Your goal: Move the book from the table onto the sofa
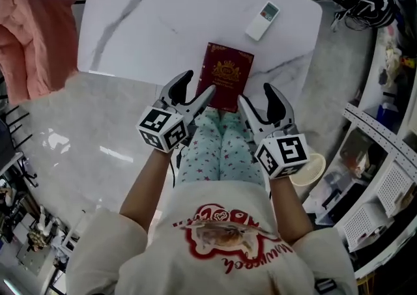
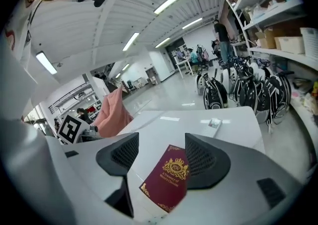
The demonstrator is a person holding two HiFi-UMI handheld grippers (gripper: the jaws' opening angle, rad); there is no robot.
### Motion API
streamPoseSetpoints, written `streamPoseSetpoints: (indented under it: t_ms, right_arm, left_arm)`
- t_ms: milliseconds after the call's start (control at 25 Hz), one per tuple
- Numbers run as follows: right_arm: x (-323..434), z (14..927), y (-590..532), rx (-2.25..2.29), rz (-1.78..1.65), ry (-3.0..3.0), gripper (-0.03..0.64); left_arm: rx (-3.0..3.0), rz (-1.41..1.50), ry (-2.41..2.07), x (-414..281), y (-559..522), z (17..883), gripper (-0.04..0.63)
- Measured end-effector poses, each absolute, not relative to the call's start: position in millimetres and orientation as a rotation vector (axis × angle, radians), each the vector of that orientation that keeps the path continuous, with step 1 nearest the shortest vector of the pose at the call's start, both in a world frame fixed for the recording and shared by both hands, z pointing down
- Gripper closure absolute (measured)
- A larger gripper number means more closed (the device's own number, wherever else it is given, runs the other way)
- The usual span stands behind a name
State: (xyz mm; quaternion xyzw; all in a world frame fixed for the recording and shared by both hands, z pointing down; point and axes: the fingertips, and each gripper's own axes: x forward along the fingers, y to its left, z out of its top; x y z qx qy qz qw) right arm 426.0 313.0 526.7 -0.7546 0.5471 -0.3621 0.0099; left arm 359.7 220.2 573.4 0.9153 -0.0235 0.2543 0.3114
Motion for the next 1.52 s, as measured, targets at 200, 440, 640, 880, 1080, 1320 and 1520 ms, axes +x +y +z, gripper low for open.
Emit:
streamPoseSetpoints:
  t_ms: [200,440,640,880,1080,1320,1520]
  right_arm:
    - [421,579,316,-2.329,-1.246,1.668,0.344]
    - [417,639,318,-2.292,-1.367,1.568,0.331]
    - [421,679,320,-2.3,-1.413,1.478,0.33]
    - [412,718,326,-2.248,-1.494,1.372,0.319]
    - [404,743,331,-2.185,-1.543,1.317,0.299]
    - [384,762,325,-2.081,-1.628,1.347,0.295]
    - [383,766,324,-2.098,-1.632,1.342,0.296]
  left_arm:
    - [2.393,0.736,-0.067,359,221,619,0.307]
    - [2.361,0.796,-0.059,354,219,667,0.307]
    - [2.299,0.838,-0.064,352,221,710,0.307]
    - [2.271,0.836,-0.071,344,221,728,0.307]
    - [2.222,0.846,-0.021,339,227,741,0.307]
    - [2.171,0.902,0.057,338,241,759,0.307]
    - [2.181,0.863,0.045,340,242,764,0.307]
